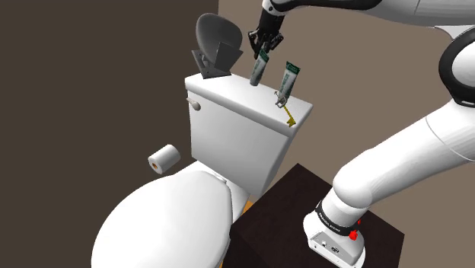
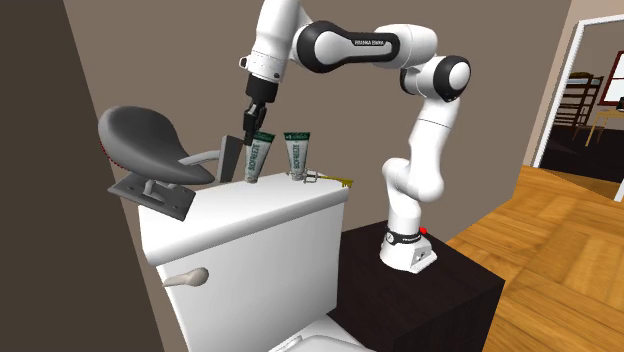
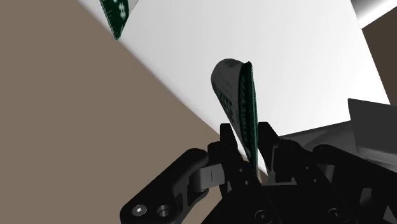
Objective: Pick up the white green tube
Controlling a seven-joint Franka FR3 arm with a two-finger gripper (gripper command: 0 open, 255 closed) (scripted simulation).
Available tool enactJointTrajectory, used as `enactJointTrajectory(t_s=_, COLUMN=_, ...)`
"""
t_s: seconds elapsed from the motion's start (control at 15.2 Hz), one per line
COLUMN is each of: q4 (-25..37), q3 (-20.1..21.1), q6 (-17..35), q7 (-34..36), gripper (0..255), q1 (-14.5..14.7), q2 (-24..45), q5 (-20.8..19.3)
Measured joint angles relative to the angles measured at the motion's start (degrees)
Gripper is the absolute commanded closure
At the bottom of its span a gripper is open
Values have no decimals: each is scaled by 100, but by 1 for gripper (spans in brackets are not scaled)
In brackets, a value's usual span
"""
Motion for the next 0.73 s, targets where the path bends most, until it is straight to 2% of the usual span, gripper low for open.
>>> enactJointTrajectory(t_s=0.73, q4=1057, q3=23, q6=-829, q7=-83, gripper=255, q1=1, q2=224, q5=17)
